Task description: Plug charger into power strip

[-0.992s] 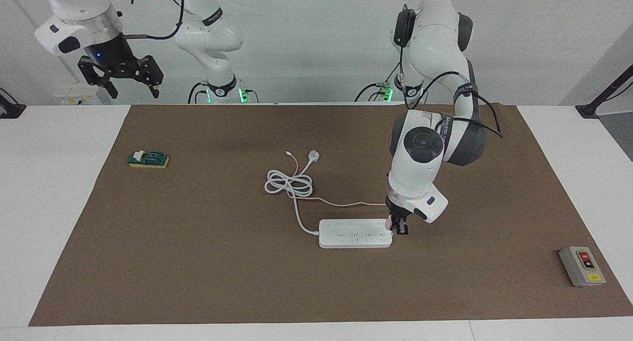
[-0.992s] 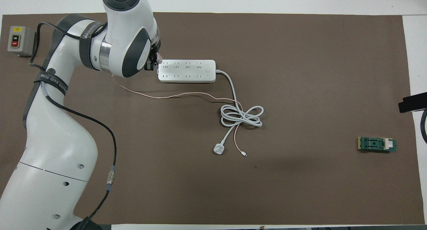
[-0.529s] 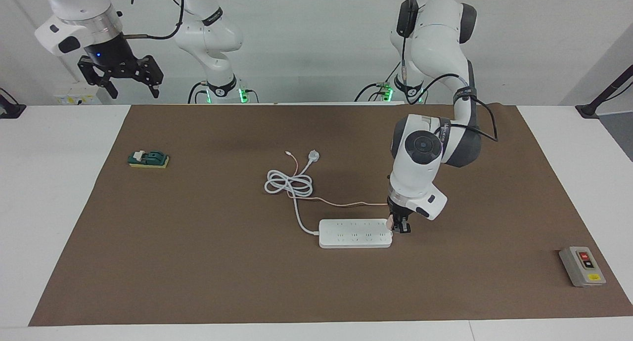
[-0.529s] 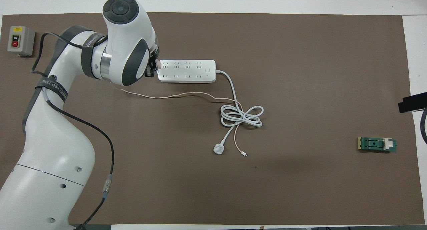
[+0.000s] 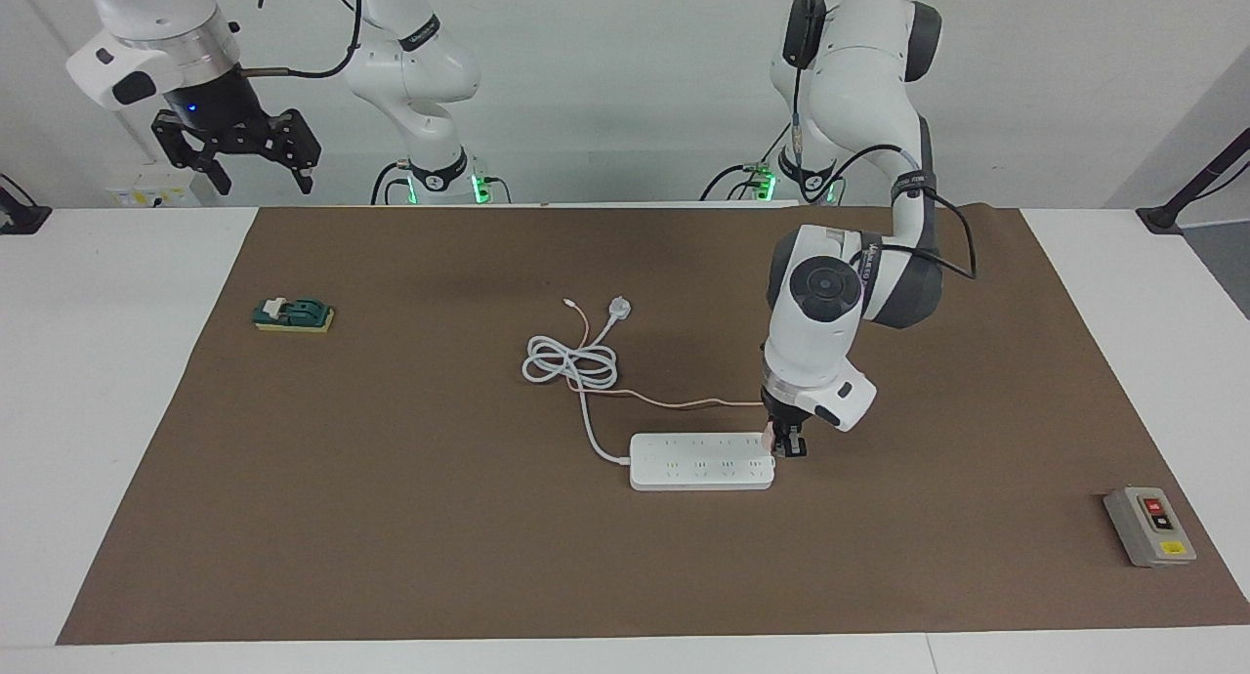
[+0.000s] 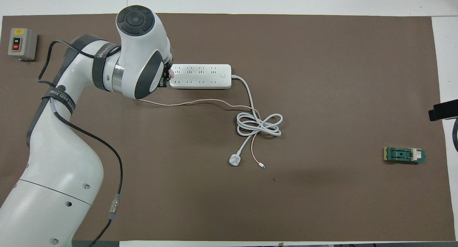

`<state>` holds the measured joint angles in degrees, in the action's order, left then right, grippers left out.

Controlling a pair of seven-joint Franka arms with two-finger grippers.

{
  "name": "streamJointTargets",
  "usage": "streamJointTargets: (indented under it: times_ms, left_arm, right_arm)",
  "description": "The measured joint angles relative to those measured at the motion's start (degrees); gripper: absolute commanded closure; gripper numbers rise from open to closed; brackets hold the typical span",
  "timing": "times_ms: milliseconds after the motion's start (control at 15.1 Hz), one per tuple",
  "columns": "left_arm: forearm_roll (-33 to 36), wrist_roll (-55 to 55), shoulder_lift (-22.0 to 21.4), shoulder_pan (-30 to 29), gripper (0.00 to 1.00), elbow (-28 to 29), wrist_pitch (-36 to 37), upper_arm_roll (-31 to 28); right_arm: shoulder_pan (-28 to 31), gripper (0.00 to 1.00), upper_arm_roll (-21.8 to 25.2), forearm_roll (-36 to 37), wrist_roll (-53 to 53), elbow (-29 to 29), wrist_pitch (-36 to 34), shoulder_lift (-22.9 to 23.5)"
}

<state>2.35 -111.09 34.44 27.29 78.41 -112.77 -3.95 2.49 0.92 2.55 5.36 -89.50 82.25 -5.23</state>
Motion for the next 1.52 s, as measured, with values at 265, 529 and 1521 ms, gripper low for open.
streamJointTargets:
  times_ms: [265,529,1521]
  left_arm:
    - [0.00,-0.41,0.00,0.38,1.00,0.34,-0.13,0.02]
    - [0.00,-0.45,0.00,0.61,1.00,0.86,-0.47,0.02]
    - [0.50,-0.54,0.00,0.95,1.00,2.41,-2.72,-0.09]
  right_arm:
    - [0.01,0.00,0.00,0.00,0.00,0.00,0.00,0.00]
    - [0.01,0.00,0.00,0.00,0.00,-0.04,0.00,0.00]
    - [0.13,0.00,0.01,0.00,0.00,-0.22,0.00,-0.01]
